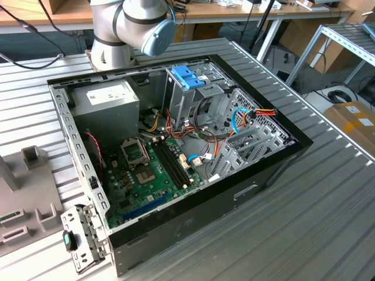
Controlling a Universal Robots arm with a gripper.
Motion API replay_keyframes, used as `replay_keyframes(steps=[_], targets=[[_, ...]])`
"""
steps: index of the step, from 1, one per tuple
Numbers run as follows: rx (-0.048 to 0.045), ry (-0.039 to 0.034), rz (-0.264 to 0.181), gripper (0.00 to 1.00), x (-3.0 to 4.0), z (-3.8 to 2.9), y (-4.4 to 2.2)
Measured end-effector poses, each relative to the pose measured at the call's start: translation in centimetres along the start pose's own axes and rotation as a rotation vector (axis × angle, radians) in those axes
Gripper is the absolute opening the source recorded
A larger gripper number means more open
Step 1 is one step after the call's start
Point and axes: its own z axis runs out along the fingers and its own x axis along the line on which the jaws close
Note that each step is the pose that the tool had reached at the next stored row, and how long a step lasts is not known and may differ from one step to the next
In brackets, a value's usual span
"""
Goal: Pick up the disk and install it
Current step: 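Pick up the disk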
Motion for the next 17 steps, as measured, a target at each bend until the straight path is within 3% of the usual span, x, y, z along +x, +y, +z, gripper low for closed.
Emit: replay_keyframes(steps=[17], targets=[[-0.0002,0.0001,0.000,0.56,0.06,1.32,0.38]])
